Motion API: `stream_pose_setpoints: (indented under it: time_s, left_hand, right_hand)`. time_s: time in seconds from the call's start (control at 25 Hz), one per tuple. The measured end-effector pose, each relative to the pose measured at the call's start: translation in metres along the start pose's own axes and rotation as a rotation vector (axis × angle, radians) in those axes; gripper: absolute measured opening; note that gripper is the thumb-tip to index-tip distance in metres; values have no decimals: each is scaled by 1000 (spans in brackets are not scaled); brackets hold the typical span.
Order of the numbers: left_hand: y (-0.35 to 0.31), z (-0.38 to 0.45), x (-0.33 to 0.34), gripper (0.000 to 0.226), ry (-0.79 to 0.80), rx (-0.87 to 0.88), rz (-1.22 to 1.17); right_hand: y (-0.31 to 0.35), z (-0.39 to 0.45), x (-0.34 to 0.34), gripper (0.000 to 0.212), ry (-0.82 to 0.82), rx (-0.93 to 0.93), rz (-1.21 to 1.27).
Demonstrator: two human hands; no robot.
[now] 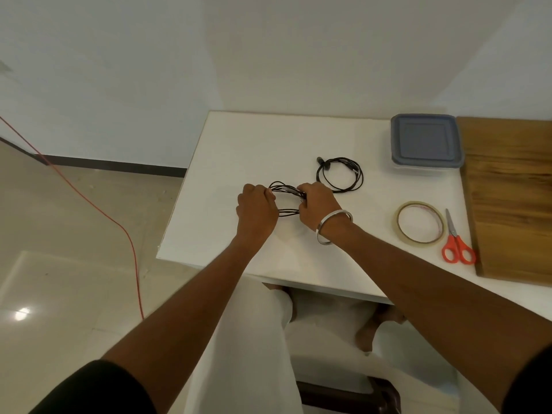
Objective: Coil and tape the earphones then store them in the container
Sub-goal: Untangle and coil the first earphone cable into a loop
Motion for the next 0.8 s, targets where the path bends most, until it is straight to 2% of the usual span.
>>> stream_pose_setpoints:
  time_s: [0.16, 0.36, 0.48, 0.68, 0.8]
  left_hand:
    - [10, 12, -1, 27, -8, -40, 51]
    - [16, 22, -4, 21, -53, 26, 80]
    - [19, 26, -6, 21, -45, 8, 13]
    - [12, 30, 0, 42, 29, 83, -39]
    - [8, 34, 4, 47, 23, 204, 109]
  right_hand:
    - [8, 18, 7, 36, -15, -67, -98]
    - [12, 31, 14, 35, -59, -126, -161]
    - [13, 34, 17, 38, -74, -136, -192]
    - [15, 37, 17, 48, -86, -121, -141]
    - [15, 42, 16, 46, -86, -112, -133]
Point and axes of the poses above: each hand's wrist, its own z-axis towards the middle knuckle, its own x-axis out of the palm, y = z × x, the point moved 3 cm from there along z, towards the middle knuckle
